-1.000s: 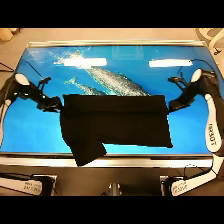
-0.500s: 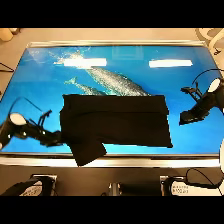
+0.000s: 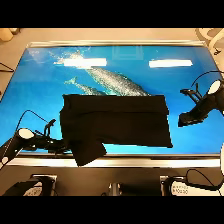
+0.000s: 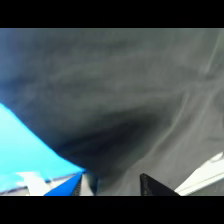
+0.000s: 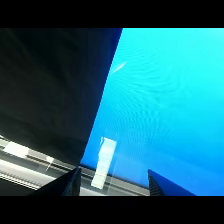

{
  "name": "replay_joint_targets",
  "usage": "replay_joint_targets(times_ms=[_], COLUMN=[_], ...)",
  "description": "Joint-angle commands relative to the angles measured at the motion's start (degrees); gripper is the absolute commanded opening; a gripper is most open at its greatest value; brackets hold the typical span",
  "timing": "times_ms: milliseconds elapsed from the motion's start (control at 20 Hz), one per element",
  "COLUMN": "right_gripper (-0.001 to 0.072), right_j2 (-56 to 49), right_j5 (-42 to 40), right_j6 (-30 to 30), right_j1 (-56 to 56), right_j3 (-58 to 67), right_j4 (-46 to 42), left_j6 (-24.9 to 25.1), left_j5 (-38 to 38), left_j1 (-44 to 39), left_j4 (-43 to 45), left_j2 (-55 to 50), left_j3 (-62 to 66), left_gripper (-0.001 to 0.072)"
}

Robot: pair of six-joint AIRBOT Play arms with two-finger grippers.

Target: Fold the shirts.

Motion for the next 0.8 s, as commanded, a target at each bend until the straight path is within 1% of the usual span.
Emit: replay_joint_targets(times_ms=[0,50,100,150,250,300,350,600,750], right_gripper=[0.0432,0.0462,0.0506,0.0508,0.0509,0.0509,0.0509,0.0507,0.0506], right_j2=[0.31,1.05,2.25,3.45,5.33,5.64,5.68,5.70,5.68], right_j5=[0.72,0.96,0.59,0.02,-1.44,-1.68,-1.81,-4.83,-6.14], right_j6=[0.02,0.02,-0.02,-0.15,-0.28,-0.35,-0.50,-1.31,-1.25], right_j1=[0.00,0.00,0.00,-0.02,0.00,0.00,0.00,0.00,0.00], right_j3=[-1.20,-2.73,-4.94,-7.21,-11.91,-14.01,-15.78,-21.73,-23.43], right_j4=[0.15,0.46,0.63,0.57,0.66,1.05,1.29,6.16,5.62], left_j6=[-0.33,-0.28,-0.09,0.42,2.29,2.75,2.97,2.91,2.89], left_j5=[4.59,5.20,5.46,5.38,4.55,3.89,3.34,2.43,2.38], left_j1=[-0.57,-0.57,-0.57,-0.63,-0.87,-0.87,-0.87,-0.85,-0.85], left_j4=[-1.64,-1.64,-1.64,-1.70,-1.86,-1.88,-1.86,-1.86,-1.90], left_j2=[0.15,0.17,0.17,0.17,0.17,0.22,0.22,0.90,1.42], left_j3=[-0.42,-0.39,-0.33,-0.31,-0.33,-0.31,-0.31,-0.31,-0.31], left_gripper=[0.0394,0.0393,0.0390,0.0328,0.0132,0.0052,0.0026,0.0026,0.0025])
